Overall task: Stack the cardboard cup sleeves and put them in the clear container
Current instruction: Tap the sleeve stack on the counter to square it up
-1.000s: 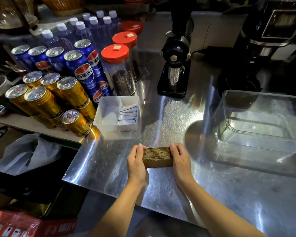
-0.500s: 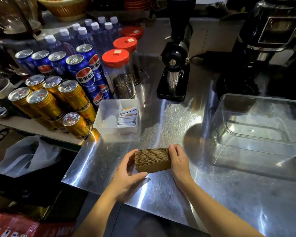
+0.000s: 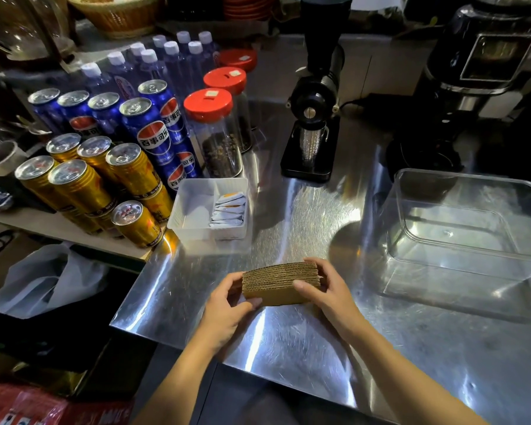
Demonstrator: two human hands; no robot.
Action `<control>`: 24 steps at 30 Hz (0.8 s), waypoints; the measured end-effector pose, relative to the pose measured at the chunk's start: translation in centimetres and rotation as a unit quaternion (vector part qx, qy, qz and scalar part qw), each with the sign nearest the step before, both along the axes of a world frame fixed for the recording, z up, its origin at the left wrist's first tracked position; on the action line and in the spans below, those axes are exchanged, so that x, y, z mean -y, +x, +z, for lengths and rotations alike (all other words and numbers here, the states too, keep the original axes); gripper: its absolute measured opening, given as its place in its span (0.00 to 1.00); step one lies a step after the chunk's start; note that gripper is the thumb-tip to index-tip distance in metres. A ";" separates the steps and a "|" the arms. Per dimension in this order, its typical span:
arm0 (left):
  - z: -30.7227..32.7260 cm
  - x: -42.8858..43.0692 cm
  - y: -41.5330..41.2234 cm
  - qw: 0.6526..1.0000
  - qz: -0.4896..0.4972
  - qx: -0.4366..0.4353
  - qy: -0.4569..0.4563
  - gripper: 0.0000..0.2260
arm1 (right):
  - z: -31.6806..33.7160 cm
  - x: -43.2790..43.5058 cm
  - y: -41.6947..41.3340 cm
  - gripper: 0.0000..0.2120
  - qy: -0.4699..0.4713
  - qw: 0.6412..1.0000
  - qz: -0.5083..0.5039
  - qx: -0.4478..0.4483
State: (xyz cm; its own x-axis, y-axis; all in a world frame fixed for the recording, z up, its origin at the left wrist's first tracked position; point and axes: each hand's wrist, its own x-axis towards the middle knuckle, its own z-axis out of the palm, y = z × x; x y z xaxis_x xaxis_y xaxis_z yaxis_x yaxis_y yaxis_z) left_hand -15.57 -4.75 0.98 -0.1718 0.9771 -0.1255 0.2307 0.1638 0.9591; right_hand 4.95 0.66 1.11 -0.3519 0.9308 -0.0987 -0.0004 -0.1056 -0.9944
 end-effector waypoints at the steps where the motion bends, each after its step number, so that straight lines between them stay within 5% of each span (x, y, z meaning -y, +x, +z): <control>1: 0.0 0.0 0.0 1.000 -0.001 -0.004 -0.002 0.18 | -0.1 0.0 0.6 0.21 -0.002 1.000 0.028 0.012; 6: -0.3 -0.1 -0.3 1.000 -0.002 -0.005 -0.010 0.20 | -0.7 -0.8 2.0 0.30 0.038 0.994 0.048 0.096; 15: -0.3 -0.3 0.1 1.000 0.012 -0.004 -0.013 0.19 | -0.3 -0.5 1.8 0.21 -0.023 0.999 -0.036 0.027; 24: 5.9 -5.1 4.0 0.997 -0.004 0.000 0.077 0.20 | 5.9 -2.1 4.9 0.18 0.024 0.988 -0.146 -0.045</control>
